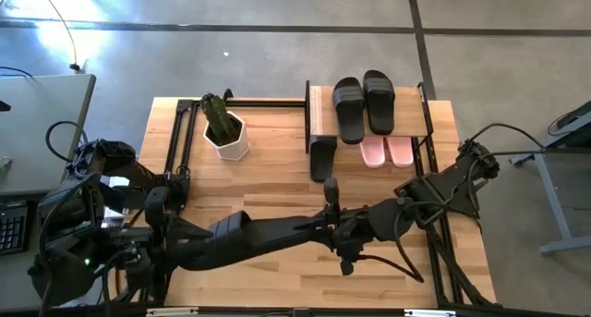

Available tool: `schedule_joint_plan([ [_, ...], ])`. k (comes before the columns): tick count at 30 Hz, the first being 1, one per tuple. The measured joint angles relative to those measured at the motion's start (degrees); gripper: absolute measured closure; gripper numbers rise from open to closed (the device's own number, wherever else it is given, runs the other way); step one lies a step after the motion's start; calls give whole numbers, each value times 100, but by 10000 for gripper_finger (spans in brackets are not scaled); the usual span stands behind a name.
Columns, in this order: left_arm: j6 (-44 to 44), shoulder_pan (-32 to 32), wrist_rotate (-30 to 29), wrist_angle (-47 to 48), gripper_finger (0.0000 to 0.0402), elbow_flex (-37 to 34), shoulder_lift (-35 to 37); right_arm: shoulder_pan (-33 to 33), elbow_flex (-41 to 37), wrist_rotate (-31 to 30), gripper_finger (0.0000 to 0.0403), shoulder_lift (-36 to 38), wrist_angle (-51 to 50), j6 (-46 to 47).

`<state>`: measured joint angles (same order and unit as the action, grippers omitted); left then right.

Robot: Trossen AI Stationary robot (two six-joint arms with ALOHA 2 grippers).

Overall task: Pick and place slides into the shelf
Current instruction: Put the black slipper under the shelf

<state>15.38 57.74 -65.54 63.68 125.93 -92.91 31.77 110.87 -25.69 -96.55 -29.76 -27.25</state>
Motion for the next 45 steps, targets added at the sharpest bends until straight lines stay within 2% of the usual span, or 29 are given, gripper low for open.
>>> schedule_joint_plan([
  [4,2,-2,-5,0,243,0,158,43,0,-277,367,12,5,20],
  [9,-24,11,22,-56,214,2,306,239,-9,-1439,367,63,-468,66],
  [13,-22,3,-211,-51,208,2,444,416,-2,-2361,367,179,-1019,416],
  [16,-7,-2,-330,-32,211,2,536,596,9,-2805,367,244,-1754,1065],
  [21,206,3,-331,-4,224,2,573,831,7,-3090,367,289,-3096,2741],
  [24,285,2,-330,64,231,2,576,969,7,-2850,367,289,-4148,4116],
  [31,282,2,-303,143,242,2,575,1222,4,-1498,367,233,-6080,6850],
  [36,280,2,-297,236,243,2,575,1362,-211,-442,367,121,-5989,7449],
  [45,278,2,-233,250,245,2,575,1499,-1686,262,367,-104,-6020,8801],
])
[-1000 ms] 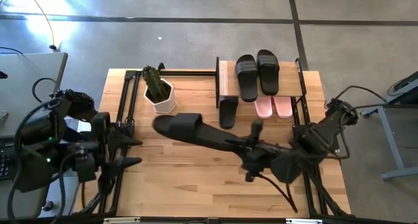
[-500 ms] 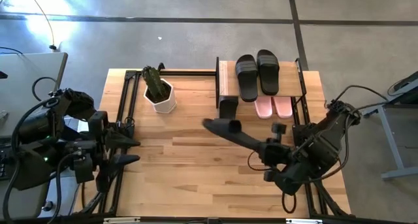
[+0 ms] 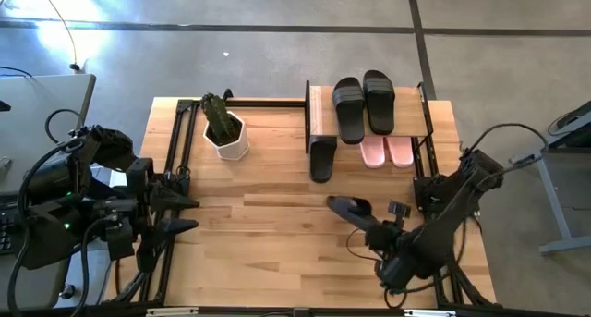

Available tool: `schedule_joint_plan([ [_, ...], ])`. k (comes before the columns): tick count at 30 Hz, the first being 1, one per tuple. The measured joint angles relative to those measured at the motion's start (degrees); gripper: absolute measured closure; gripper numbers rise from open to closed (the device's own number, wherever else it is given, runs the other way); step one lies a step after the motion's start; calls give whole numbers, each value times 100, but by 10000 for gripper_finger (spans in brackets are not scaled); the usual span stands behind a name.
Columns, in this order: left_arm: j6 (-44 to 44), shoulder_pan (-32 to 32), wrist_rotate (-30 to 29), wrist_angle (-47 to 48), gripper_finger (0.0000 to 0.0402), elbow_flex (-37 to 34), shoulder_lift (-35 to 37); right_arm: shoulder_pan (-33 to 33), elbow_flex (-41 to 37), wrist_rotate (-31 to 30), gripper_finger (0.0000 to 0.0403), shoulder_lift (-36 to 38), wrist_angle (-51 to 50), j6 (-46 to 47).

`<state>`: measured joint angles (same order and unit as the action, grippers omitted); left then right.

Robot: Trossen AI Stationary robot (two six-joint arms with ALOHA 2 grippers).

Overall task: Pick and place slides into the shelf
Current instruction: Put the black slipper under the shelf

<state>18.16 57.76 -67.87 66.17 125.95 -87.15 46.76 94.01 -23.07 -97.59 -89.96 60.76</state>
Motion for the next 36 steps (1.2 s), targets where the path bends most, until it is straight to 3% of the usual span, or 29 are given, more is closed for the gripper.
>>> schedule_joint_plan([
  [4,-3,0,130,0,245,0,0,-9,-652,192,367,-178,4,391],
  [13,-3,0,167,2,245,0,0,-175,-1249,-355,367,-472,61,785],
  [36,-95,-2,449,172,245,0,-4,-1499,-2025,-848,367,-484,858,-423],
])
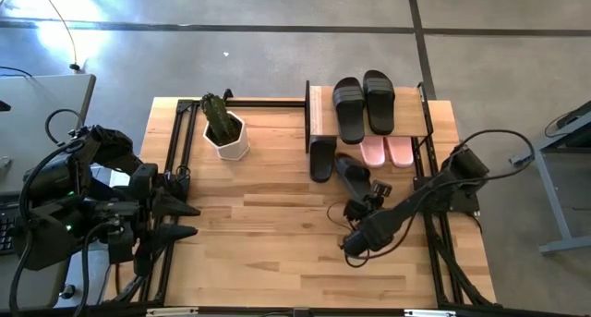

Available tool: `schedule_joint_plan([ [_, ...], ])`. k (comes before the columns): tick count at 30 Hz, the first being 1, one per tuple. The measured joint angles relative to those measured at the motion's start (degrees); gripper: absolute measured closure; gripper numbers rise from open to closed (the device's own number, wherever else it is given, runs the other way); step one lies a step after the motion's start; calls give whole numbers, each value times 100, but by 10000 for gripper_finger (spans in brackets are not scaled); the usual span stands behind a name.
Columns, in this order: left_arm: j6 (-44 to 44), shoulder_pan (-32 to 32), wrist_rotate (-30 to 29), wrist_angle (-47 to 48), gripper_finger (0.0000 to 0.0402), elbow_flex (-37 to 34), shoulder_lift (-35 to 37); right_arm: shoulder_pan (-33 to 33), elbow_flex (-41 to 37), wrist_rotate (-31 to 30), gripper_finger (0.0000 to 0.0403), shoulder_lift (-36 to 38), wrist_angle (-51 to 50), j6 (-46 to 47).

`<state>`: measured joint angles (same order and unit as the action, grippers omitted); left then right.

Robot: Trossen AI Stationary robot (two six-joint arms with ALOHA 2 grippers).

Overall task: Pick and place slides into the shelf
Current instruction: Put the black slipper under the shelf

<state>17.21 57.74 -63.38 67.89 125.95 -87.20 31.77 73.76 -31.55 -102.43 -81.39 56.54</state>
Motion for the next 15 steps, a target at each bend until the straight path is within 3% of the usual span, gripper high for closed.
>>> schedule_joint_plan([
  [15,7,0,147,-2,245,0,0,-743,-383,-291,367,0,489,-398],
])
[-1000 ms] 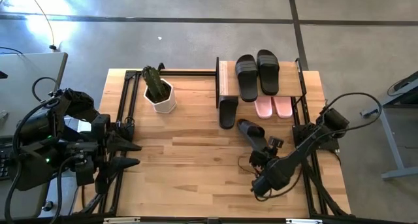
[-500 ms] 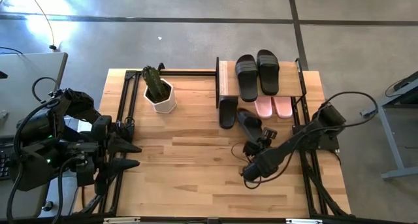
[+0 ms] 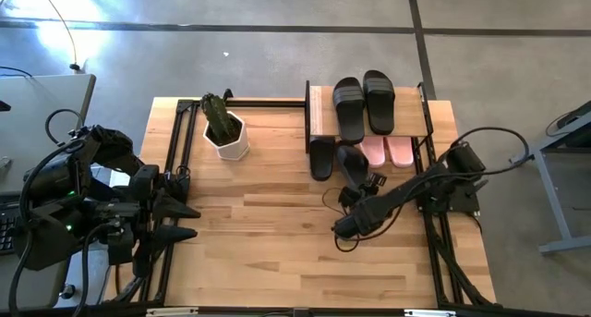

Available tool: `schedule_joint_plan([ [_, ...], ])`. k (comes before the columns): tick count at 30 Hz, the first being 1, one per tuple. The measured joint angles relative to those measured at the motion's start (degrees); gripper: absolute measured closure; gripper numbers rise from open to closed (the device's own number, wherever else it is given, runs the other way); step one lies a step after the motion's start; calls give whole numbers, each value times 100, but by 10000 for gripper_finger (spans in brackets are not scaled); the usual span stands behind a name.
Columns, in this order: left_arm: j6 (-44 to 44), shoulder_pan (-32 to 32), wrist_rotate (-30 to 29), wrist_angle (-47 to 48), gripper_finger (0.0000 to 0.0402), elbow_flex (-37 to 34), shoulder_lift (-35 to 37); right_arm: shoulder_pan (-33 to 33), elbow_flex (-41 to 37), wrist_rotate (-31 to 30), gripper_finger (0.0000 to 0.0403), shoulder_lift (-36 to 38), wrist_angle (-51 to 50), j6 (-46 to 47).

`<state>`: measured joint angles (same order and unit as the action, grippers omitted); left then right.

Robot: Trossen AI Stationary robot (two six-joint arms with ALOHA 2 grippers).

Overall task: Pick and place slides into the shelf
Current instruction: Put the black slipper under the shelf

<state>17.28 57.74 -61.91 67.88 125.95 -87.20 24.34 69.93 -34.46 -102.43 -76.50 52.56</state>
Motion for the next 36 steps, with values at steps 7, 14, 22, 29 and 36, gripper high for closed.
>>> schedule_joint_plan([
  [7,0,1,2,-2,245,0,0,-385,-1,-124,367,0,341,-486],
  [14,-4,0,80,-20,245,0,0,-715,0,-93,368,0,506,-737],
  [22,-8,2,102,-26,245,0,0,-790,0,12,303,0,583,-823],
  [29,-10,0,211,-26,245,0,0,-801,0,42,249,0,582,-822],
  [36,-107,0,469,-13,245,0,0,-822,0,426,216,0,962,-1302],
])
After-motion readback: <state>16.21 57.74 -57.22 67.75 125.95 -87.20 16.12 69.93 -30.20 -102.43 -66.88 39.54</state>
